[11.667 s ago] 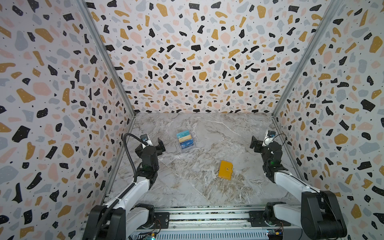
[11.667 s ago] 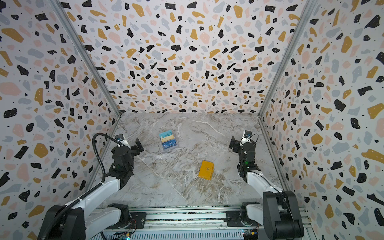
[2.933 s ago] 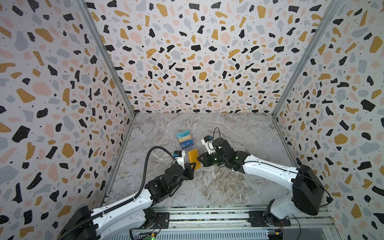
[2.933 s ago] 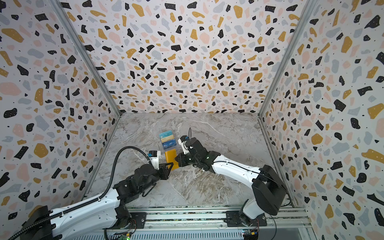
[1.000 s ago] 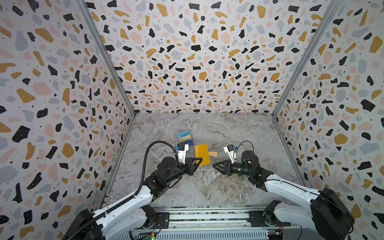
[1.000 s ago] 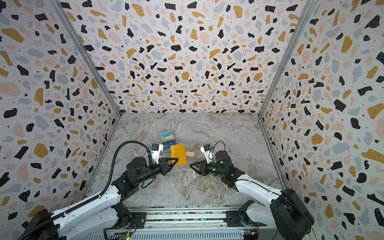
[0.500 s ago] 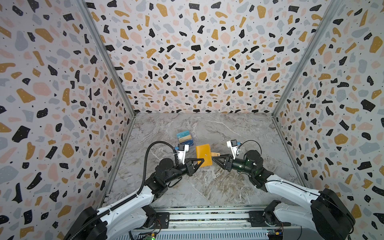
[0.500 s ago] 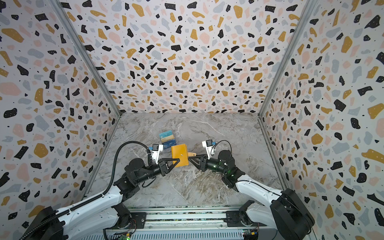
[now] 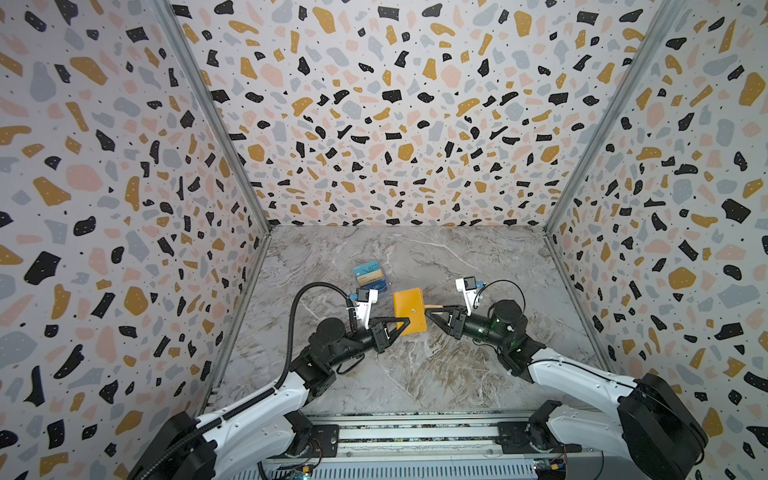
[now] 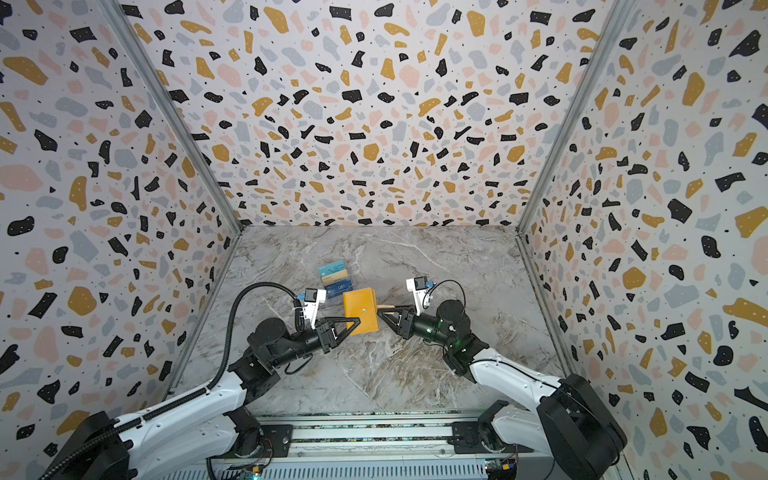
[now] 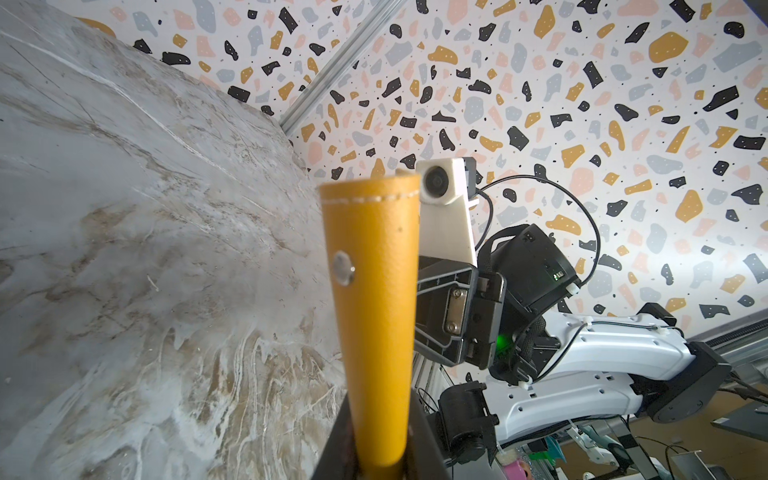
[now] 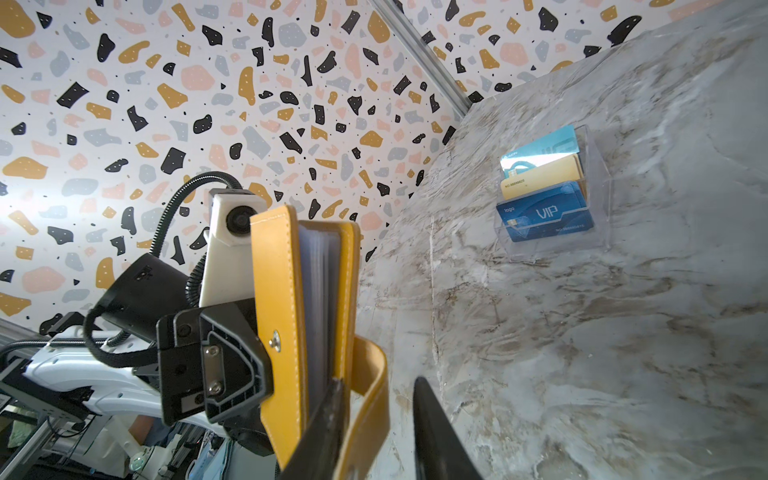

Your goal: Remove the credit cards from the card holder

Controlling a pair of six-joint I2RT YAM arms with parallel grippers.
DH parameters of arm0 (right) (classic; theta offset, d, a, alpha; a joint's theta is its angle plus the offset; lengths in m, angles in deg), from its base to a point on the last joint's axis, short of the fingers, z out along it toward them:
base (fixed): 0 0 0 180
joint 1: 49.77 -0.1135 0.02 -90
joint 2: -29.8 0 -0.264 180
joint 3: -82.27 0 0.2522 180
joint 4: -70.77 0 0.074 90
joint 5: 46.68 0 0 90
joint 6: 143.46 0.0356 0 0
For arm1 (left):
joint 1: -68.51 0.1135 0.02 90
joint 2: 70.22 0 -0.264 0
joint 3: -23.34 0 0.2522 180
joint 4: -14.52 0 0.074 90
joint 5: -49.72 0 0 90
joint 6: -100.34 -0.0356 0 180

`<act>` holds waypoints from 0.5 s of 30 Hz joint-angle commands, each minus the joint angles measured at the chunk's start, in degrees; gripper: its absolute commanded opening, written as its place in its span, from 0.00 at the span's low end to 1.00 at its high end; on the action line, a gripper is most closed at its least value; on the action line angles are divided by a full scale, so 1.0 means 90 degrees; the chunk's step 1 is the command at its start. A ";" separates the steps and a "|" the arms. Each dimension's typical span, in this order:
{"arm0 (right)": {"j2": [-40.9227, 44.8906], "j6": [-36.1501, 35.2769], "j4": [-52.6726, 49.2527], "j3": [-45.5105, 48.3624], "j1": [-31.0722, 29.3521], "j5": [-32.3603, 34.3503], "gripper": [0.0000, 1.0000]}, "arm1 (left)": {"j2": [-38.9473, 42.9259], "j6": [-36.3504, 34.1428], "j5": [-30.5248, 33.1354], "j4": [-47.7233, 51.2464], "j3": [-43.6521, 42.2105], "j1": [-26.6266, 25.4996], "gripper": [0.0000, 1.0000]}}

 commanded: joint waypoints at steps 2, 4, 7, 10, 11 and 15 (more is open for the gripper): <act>-0.0030 0.0188 0.0477 -0.0031 0.0009 -0.0235 0.28 | 0.0036 0.0070 -0.0131 -0.0618 -0.0056 0.0032 0.00; -0.0058 0.0197 0.0500 -0.0036 0.0009 -0.0279 0.27 | 0.0027 0.0086 -0.0156 -0.0654 -0.0065 0.0032 0.00; -0.0113 0.0251 0.0613 -0.0036 -0.0010 -0.0390 0.27 | 0.0027 0.0095 -0.0178 -0.0699 -0.0075 0.0032 0.00; -0.0179 0.0268 0.0707 -0.0055 -0.0074 -0.0504 0.26 | -0.0012 0.0100 -0.0178 -0.0734 -0.0094 0.0032 0.00; -0.0199 0.0283 0.0739 -0.0063 -0.0103 -0.0544 0.26 | -0.0022 0.0104 -0.0178 -0.0764 -0.0104 0.0032 0.00; -0.0312 0.0333 0.0898 -0.0085 -0.0168 -0.0702 0.24 | -0.0060 0.0150 -0.0194 -0.0898 -0.0136 0.0032 0.00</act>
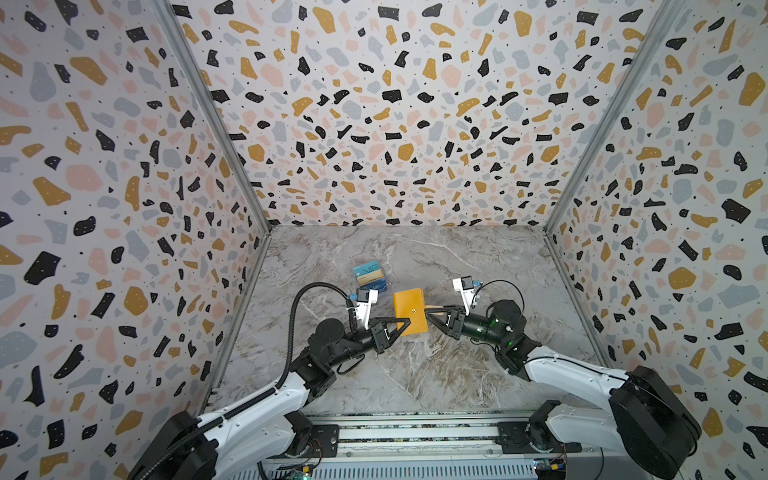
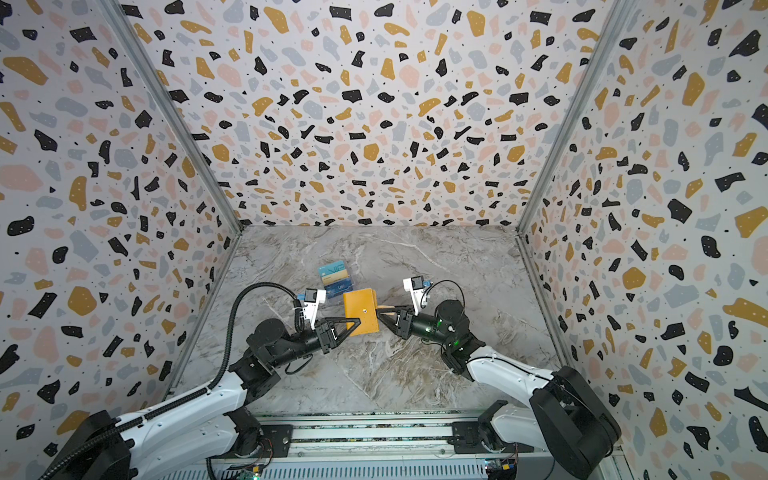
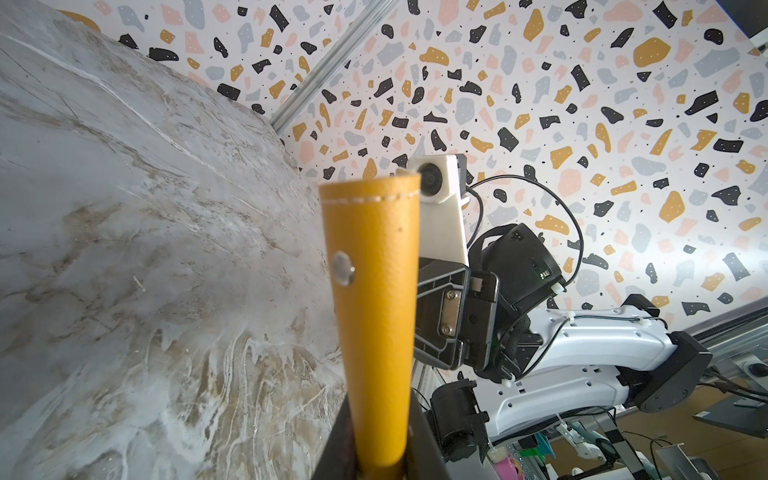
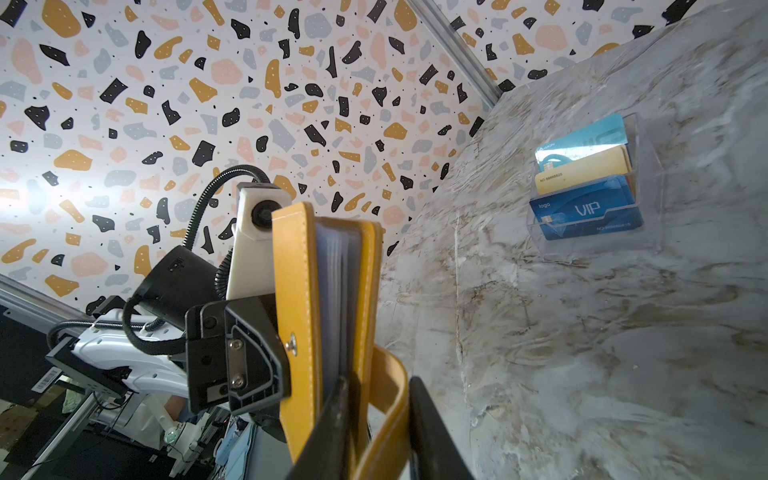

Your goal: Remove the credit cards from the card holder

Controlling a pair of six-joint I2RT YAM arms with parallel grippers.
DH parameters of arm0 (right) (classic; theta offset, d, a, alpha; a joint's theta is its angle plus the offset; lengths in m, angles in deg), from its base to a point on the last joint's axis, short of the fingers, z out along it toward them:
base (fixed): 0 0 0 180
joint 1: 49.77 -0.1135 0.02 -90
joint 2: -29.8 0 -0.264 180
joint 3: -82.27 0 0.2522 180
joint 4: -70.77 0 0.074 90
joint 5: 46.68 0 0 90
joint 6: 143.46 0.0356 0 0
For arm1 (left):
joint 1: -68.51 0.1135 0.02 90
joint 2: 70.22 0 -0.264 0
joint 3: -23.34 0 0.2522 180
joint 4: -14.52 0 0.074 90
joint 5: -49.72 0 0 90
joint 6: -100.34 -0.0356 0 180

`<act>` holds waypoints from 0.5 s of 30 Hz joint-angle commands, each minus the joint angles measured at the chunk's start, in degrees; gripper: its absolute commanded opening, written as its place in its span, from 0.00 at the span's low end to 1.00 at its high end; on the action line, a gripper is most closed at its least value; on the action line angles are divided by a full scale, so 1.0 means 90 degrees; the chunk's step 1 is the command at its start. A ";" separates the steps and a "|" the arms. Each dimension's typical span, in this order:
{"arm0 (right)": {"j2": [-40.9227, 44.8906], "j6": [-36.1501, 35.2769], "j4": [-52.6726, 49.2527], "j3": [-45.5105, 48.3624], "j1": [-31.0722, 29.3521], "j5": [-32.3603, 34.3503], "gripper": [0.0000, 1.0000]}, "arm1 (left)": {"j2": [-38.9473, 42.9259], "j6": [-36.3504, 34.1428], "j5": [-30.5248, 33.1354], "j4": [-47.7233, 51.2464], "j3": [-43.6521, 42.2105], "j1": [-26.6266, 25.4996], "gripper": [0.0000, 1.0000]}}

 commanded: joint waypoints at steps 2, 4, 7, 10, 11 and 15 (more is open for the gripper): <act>-0.0057 0.0135 0.0454 -0.0090 -0.0115 -0.0383 0.21 | -0.0029 0.0049 -0.0098 -0.0624 -0.0036 0.0027 0.00; -0.0077 0.0165 0.0496 -0.0086 -0.0116 -0.0400 0.15 | -0.0024 0.0062 -0.0092 -0.0614 -0.0053 0.0027 0.00; -0.0048 0.0169 0.0476 -0.0075 -0.0103 -0.0364 0.08 | 0.0017 0.0023 0.0030 -0.0439 -0.0056 0.0027 0.08; 0.0020 0.0140 0.0372 -0.0055 -0.0102 -0.0278 0.05 | 0.0159 -0.0145 0.0300 0.0146 0.0023 0.0027 0.23; 0.0048 0.0106 0.0267 -0.0055 -0.0108 -0.0226 0.05 | 0.0203 -0.0329 0.0387 0.0407 0.0065 0.0027 0.27; 0.0141 -0.0107 -0.0345 -0.0125 -0.0101 0.0017 0.01 | 0.0389 -0.0845 0.0673 0.1590 0.0391 0.0027 0.48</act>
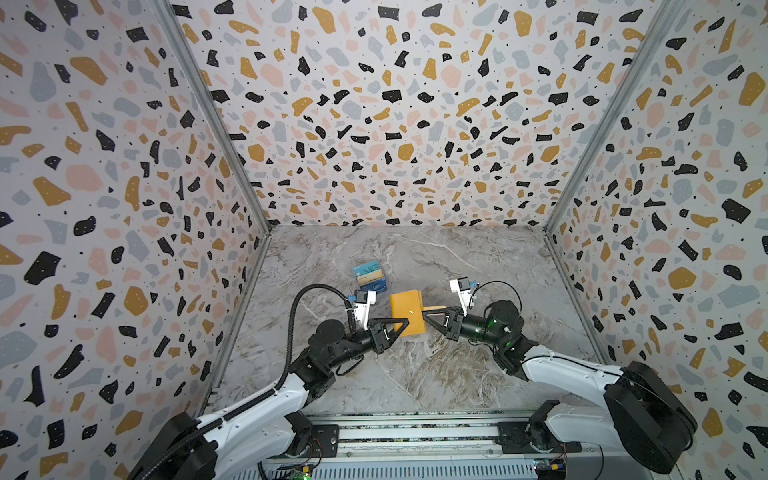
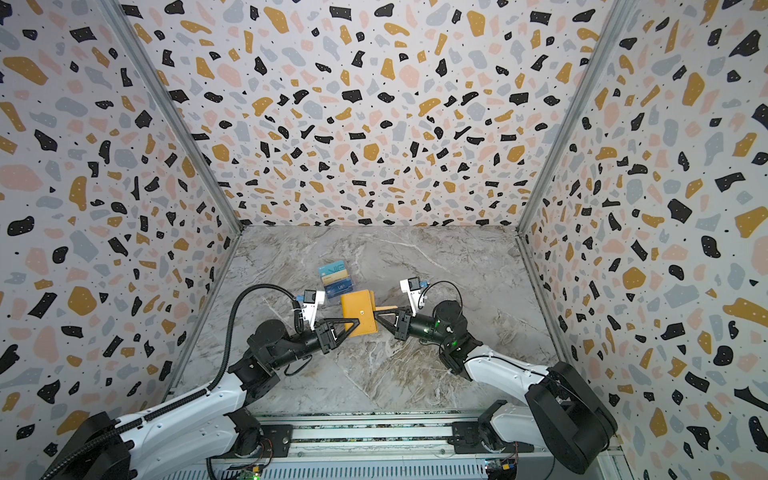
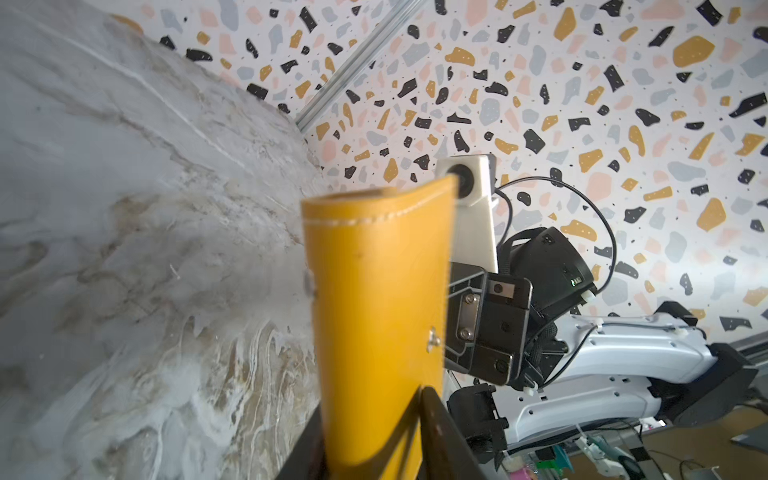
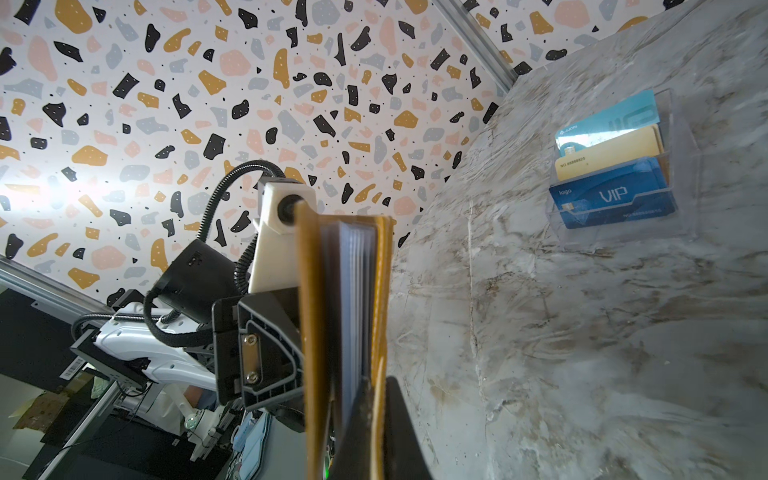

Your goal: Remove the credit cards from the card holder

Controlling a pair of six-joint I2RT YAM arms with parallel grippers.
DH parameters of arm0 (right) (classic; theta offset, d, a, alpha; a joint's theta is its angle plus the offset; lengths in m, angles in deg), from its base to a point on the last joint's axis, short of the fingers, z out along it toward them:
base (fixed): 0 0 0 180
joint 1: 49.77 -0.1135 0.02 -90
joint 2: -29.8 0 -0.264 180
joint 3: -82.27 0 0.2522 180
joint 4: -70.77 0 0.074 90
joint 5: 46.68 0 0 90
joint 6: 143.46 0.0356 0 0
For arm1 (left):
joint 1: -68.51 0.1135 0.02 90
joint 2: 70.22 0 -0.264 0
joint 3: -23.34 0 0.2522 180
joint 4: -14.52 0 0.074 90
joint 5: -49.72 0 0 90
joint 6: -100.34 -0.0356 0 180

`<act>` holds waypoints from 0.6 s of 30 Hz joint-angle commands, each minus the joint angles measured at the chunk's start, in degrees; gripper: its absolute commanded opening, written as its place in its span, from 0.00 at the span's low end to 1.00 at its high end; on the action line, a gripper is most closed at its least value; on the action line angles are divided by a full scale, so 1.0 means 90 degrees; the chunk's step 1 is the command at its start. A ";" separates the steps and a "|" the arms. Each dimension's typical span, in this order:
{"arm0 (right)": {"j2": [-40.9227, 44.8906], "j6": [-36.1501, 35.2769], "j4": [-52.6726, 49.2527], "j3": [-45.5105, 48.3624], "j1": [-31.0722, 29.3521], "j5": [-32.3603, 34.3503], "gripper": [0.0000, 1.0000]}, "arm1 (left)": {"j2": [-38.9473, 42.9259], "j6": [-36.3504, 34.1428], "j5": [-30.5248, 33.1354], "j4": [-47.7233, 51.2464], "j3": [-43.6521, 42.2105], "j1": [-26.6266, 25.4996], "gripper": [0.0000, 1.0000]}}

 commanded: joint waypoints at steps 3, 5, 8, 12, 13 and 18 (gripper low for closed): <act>0.0246 -0.0264 -0.0519 -0.0122 -0.0022 0.0187 0.00 | 0.0326 -0.0841 0.0636 0.1525 0.0545 0.0015 0.58; 0.0260 -0.0326 -0.0745 -0.0143 -0.0023 0.0291 0.00 | 0.0403 -0.0950 0.0880 0.1853 0.0602 0.0015 0.64; 0.0294 -0.0390 -0.0961 -0.0150 -0.0017 0.0410 0.00 | 0.0444 -0.1087 0.1141 0.2326 0.0697 0.0015 0.68; 0.0274 -0.0500 -0.1158 -0.0154 -0.0023 0.0512 0.00 | 0.0419 -0.1325 0.1560 0.3016 0.0927 -0.0004 0.69; 0.0258 -0.0534 -0.1206 -0.0160 -0.0023 0.0536 0.00 | 0.0410 -0.1359 0.1630 0.3065 0.0959 -0.0031 0.70; 0.0111 -0.0601 -0.1240 -0.0171 -0.0021 0.0568 0.00 | 0.0104 -0.1201 0.1611 0.2814 0.0950 -0.0200 0.68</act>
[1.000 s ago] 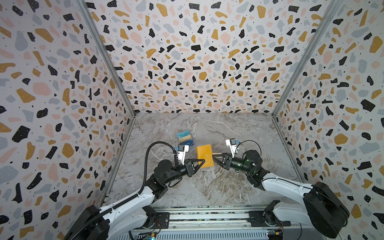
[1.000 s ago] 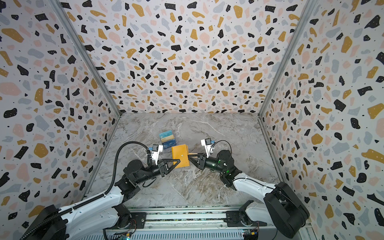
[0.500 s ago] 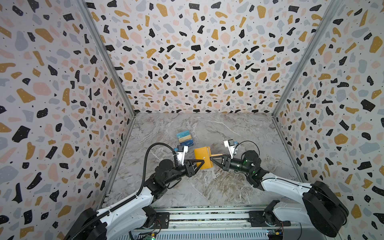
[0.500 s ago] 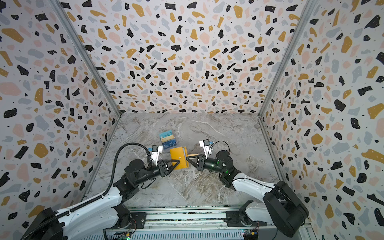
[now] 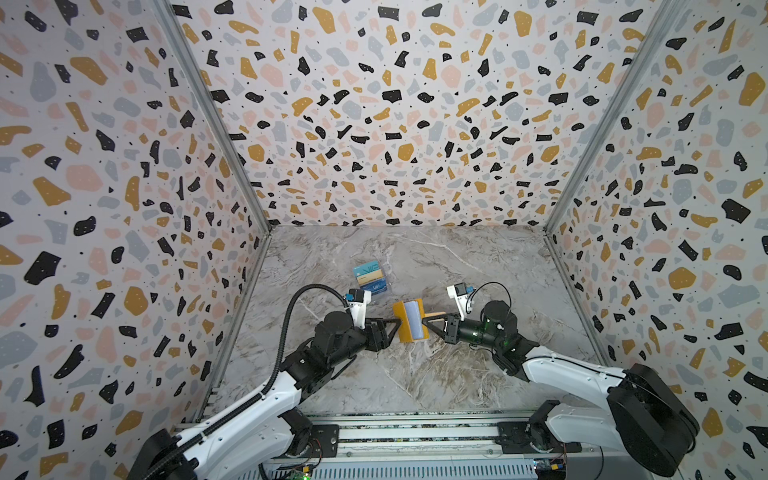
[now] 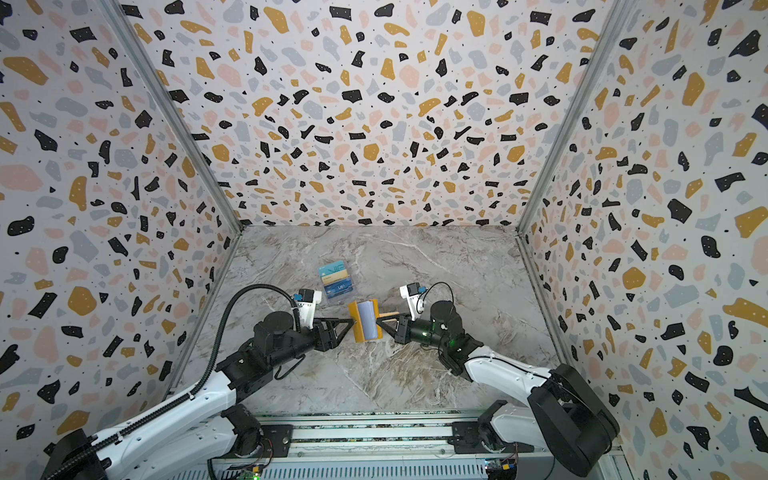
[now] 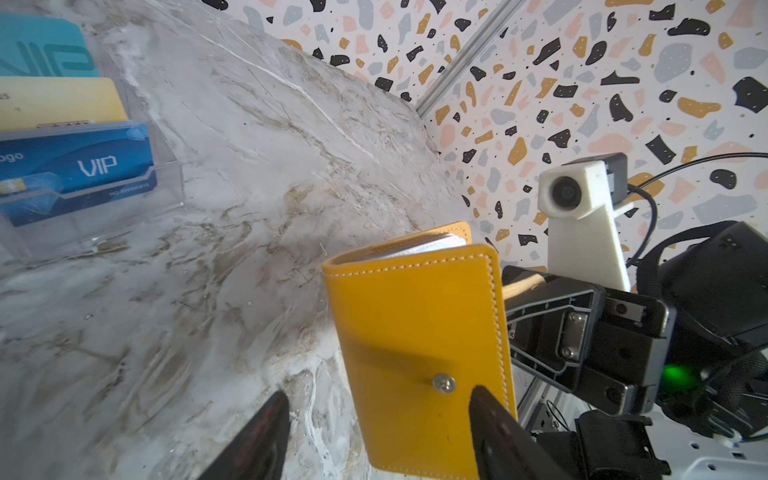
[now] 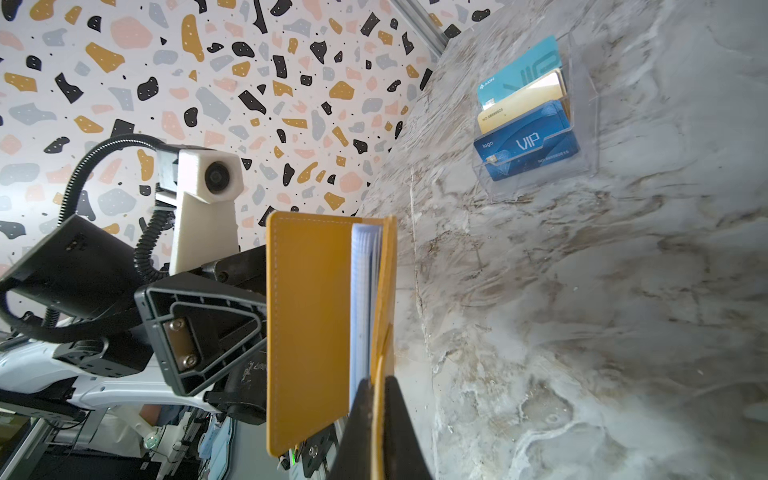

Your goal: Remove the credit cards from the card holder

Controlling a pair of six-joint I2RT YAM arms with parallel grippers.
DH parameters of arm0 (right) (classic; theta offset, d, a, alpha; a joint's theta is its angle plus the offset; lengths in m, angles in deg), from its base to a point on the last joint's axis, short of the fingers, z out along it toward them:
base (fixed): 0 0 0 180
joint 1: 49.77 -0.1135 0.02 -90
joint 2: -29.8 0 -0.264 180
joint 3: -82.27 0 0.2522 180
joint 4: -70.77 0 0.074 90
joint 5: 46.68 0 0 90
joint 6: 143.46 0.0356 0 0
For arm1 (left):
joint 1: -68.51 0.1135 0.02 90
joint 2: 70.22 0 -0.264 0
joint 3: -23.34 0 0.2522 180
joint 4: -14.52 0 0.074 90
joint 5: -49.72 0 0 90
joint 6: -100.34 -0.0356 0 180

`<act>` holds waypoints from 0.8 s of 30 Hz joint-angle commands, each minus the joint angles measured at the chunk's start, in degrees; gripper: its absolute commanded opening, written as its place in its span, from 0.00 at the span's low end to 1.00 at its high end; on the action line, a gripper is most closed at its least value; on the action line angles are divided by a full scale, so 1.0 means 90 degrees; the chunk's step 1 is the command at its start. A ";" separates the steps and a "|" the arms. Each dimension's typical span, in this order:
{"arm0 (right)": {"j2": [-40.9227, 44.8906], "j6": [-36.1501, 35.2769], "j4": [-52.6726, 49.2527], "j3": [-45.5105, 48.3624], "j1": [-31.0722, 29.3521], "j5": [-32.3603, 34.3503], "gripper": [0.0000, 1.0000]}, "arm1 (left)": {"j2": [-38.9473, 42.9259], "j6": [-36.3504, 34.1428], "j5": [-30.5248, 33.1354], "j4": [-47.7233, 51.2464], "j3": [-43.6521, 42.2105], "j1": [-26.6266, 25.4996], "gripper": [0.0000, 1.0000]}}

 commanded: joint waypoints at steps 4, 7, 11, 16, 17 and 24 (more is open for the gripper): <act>-0.0081 -0.0311 -0.0114 -0.0202 -0.0015 0.0207 0.00 | -0.0400 0.0126 0.0108 -0.0388 0.0165 -0.0327 0.68; -0.0179 -0.0439 -0.0244 -0.0258 -0.0013 0.0309 0.00 | -0.0452 0.0259 0.0098 -0.0579 0.0181 -0.0395 0.69; -0.0277 -0.0560 -0.0461 -0.0326 -0.0018 0.0461 0.00 | -0.0486 0.0322 0.0103 -0.0581 0.0180 -0.0396 0.70; -0.0333 -0.0600 -0.1028 -0.0560 -0.0017 0.0719 0.00 | -0.0610 0.0292 0.0034 -0.0850 -0.0006 -0.0390 0.67; -0.0325 -0.0601 -0.1091 -0.0596 -0.0014 0.0722 0.00 | -0.0662 0.0299 0.0053 -0.0858 -0.0053 -0.0390 0.65; -0.0301 -0.0630 -0.1626 -0.0680 -0.0013 0.0744 0.00 | -0.1160 0.0454 0.0151 -0.0997 -0.0320 -0.0393 0.47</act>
